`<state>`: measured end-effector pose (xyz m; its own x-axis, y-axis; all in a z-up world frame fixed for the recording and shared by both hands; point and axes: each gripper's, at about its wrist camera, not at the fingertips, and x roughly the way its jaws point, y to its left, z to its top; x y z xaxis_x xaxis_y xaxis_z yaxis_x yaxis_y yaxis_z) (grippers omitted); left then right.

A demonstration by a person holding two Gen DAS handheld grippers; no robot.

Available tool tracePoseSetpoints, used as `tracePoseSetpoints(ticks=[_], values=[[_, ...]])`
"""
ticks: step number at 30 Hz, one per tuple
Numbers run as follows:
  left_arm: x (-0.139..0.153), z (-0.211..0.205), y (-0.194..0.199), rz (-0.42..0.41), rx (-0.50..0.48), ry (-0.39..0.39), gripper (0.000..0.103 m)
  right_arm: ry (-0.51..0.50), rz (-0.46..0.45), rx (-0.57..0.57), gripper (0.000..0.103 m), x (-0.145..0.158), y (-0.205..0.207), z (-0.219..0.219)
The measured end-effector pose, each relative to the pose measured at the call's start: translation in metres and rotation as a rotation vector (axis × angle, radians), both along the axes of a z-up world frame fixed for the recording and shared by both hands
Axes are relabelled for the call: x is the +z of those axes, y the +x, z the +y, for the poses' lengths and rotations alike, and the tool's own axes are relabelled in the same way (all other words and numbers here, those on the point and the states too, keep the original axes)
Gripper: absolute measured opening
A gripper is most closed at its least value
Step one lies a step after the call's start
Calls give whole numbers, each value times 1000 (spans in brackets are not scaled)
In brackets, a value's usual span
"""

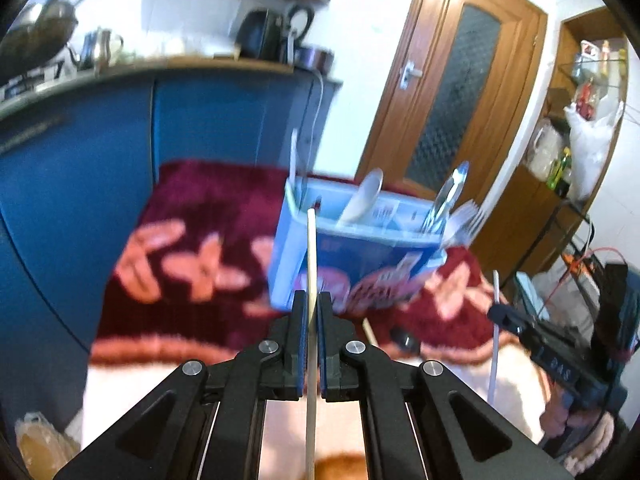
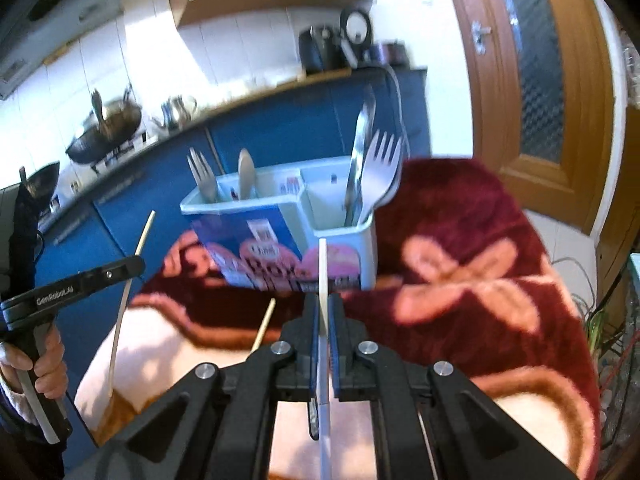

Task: Organize utensils
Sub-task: 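Lower the left tool's chopstick into the Box holder and open it while the right tool drops its chopstick in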

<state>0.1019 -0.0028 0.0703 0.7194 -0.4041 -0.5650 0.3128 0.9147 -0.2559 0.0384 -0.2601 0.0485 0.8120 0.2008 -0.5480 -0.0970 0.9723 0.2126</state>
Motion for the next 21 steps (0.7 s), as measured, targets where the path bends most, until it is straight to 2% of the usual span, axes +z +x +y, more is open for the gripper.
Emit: tracePoseSetpoints(ticks=[6,10,16,21], values=[[24,2,13,-71,49,-52,4,-3,-111,-60,6,13,-11,6],[40,2,23,-150,95,-80,4,5,-161,-83,6,19,-15,1],[62,-1,38,-272,141,-142,4,26,-169,-89,6,19,-14,-6],[73,-10,50,-365,168,-161,4,41,-168,-92,6,15,-13,-10]])
